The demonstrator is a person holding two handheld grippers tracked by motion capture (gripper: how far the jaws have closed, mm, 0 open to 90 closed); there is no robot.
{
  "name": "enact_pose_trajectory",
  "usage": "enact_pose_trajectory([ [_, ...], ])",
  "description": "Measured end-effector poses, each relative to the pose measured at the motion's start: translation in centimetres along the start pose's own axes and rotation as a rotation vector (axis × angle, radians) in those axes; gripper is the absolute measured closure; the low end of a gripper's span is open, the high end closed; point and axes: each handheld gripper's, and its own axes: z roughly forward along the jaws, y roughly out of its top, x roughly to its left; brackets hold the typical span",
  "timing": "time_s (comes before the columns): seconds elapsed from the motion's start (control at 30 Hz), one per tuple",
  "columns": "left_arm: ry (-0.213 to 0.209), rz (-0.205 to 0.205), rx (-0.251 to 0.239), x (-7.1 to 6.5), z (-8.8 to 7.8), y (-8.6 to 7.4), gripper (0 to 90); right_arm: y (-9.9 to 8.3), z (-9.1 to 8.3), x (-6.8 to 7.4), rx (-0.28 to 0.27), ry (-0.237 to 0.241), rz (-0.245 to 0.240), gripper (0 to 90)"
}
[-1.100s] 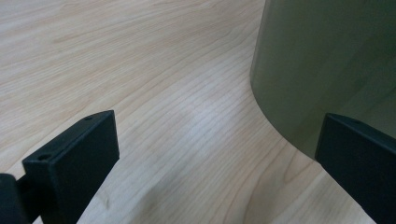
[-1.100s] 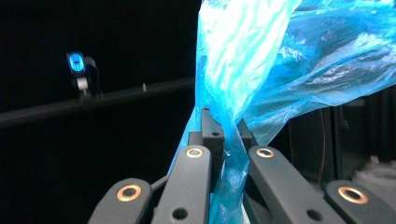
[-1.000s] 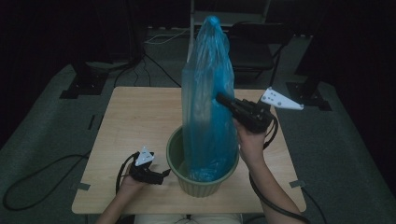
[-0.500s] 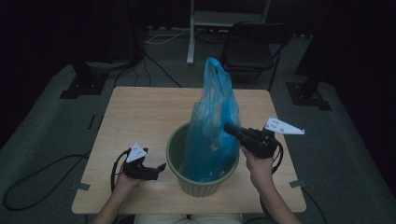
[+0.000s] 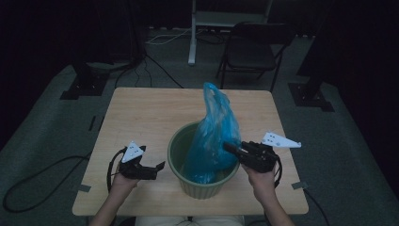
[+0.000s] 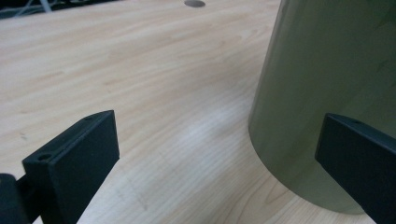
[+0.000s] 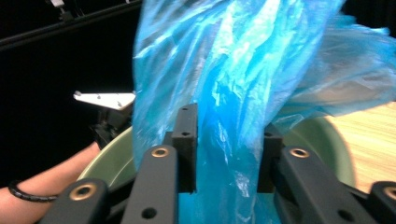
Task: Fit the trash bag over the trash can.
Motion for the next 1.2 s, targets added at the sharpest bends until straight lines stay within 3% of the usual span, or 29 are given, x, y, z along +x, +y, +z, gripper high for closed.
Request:
enact_pose_trajectory([
  [0.1, 0.018, -0.027, -0.016, 0.2, -1.0, 1.3, 0.2, 1.1, -0.1, -0.4, 0.034, -0.019, 0.009, 56.6],
  [0.17, 0.027, -0.035, -0.03, 0.4, -1.8, 2.4, 0.2, 1.7, -0.2, -0.7, 0.044, -0.056, 0.008, 58.6],
  [0.23, 0.036, -0.03, -0.034, 0.4, -2.1, 3.0, 0.3, 2.0, -0.2, -0.8, 0.044, -0.053, 0.006, 61.0],
  [0.27, 0.048, -0.023, -0.042, 0.6, -2.7, 4.5, 0.3, 2.2, -0.2, -0.9, 0.048, -0.046, 0.007, 64.2],
  [0.4, 0.05, -0.017, -0.049, 0.8, -3.2, 7.7, 0.3, 3.1, 0.3, -0.7, 0.055, -0.043, -0.022, 76.9],
  [0.53, 0.007, 0.013, -0.056, 0.6, -2.7, 10.9, 0.3, 3.2, 1.3, -0.4, 0.102, -0.027, -0.047, 89.8],
  [0.6, 0.0, -0.001, -0.05, 0.4, -2.0, 12.3, 0.3, 3.1, 1.8, -0.3, 0.122, -0.026, -0.067, 90.0],
  [0.77, -0.076, -0.007, -0.04, -0.2, -0.1, 15.2, 0.3, 2.9, 2.5, 0.2, 0.15, 0.003, -0.087, 90.0],
  [0.9, -0.142, -0.009, -0.036, -0.9, 1.3, 17.0, 0.3, 3.0, 2.8, 0.6, 0.161, 0.011, -0.107, 89.9],
  [1.0, -0.16, 0.002, -0.026, -1.9, 2.2, 18.0, 0.3, 3.0, 2.9, 0.8, 0.166, 0.019, -0.11, 89.9],
  [1.1, -0.175, 0.016, -0.009, -2.7, 3.1, 18.6, 8.5, 3.1, 3.1, 1.0, 0.171, 0.021, -0.119, 89.9],
  [1.13, -0.209, 0.034, -0.02, -2.8, 3.3, 18.7, 17.6, 3.1, 3.1, 1.0, 0.17, 0.019, -0.124, 90.0],
  [1.17, -0.221, 0.047, -0.027, -2.9, 3.4, 18.7, 31.8, 3.1, 3.2, 1.1, 0.173, 0.02, -0.127, 89.9],
  [1.2, -0.216, 0.054, -0.015, -3.1, 3.7, 18.8, 39.7, 3.2, 3.2, 1.1, 0.173, 0.023, -0.126, 89.9],
])
